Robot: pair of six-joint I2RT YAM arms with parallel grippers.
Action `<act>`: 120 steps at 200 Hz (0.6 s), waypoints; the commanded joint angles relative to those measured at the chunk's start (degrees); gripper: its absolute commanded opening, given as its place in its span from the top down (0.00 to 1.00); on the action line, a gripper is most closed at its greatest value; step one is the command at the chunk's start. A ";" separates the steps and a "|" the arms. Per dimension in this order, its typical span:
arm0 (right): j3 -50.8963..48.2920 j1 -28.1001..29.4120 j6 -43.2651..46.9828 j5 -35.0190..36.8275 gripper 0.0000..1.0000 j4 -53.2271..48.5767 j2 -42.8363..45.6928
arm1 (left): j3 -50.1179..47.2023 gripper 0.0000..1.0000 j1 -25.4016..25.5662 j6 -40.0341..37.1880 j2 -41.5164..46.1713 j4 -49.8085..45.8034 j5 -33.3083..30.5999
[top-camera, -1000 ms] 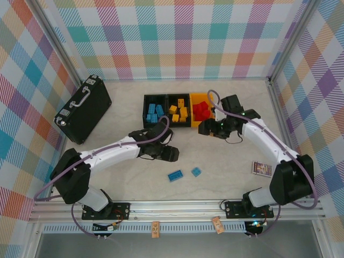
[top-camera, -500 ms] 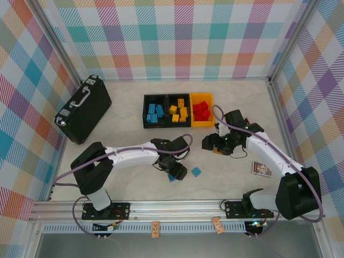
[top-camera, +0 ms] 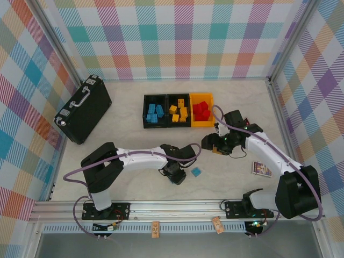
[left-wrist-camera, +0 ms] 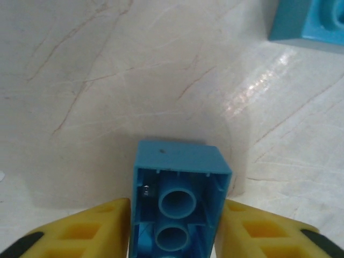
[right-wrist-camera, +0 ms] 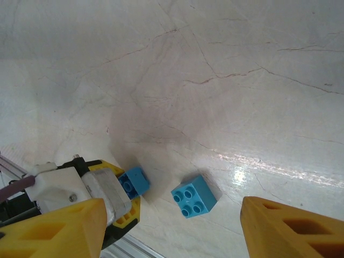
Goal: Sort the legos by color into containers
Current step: Pick up the lego from the middle-left of the table.
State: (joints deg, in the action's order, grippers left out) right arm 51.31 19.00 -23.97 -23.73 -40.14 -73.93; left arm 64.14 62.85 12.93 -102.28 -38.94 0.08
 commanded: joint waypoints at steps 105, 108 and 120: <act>0.10 -0.37 -3.39 -7.19 0.33 3.97 0.03 | -1.73 0.71 -8.12 10.09 12.63 1.38 -4.79; 0.26 -0.38 -3.49 -7.41 0.33 4.15 0.01 | -1.54 0.71 -8.66 10.31 12.88 1.22 -5.03; 0.95 -0.40 -4.00 -7.64 0.33 4.79 -0.20 | -0.35 0.71 -11.20 11.44 13.70 0.18 -5.42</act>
State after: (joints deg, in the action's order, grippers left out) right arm 51.31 19.00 -26.28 -28.67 -37.91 -73.93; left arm 62.76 55.57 20.71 -91.29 -37.98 -3.62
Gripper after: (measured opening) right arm 0.668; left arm 0.300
